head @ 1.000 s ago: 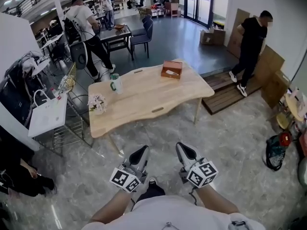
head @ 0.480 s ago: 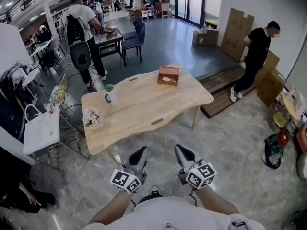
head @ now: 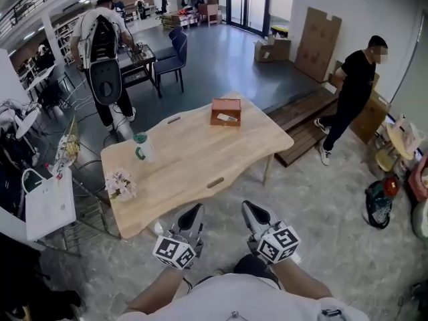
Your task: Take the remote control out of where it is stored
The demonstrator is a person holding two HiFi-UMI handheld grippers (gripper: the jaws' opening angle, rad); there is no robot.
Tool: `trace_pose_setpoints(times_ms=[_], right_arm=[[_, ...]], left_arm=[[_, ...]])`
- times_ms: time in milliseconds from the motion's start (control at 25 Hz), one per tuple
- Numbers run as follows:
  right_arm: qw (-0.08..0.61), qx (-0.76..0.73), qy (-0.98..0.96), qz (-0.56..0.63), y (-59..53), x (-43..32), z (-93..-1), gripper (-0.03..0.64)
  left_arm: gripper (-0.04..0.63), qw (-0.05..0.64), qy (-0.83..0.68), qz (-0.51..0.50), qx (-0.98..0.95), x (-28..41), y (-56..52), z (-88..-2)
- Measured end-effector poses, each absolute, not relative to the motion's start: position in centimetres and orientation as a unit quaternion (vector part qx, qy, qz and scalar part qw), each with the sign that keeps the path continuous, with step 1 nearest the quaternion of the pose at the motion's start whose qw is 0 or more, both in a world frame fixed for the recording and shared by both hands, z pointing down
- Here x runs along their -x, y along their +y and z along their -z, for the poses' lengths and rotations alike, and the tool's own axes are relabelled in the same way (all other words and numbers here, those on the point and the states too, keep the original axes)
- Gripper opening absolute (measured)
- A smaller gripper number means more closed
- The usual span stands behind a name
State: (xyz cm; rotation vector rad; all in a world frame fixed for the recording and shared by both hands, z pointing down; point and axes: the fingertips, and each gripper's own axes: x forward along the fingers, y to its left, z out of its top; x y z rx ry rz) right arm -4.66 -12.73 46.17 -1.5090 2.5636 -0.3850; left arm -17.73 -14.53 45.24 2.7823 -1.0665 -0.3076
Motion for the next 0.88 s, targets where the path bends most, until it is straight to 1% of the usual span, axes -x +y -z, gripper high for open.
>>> trace_pose_setpoints(times_ms=[360, 880], right_arm=[[0.085, 0.513, 0.845, 0.127, -21.1, 0.5, -46.9, 0.028], [0.083, 0.458, 0.875, 0.131, -34.9, -6.7, -45.4, 0.028]], left_arm=[[0.001, 0.078, -0.359, 0.093, -0.925, 14.5, -22.5, -45.8], [0.001, 0.069, -0.407, 0.094, -0.906, 6.4, -34.7, -44.2]])
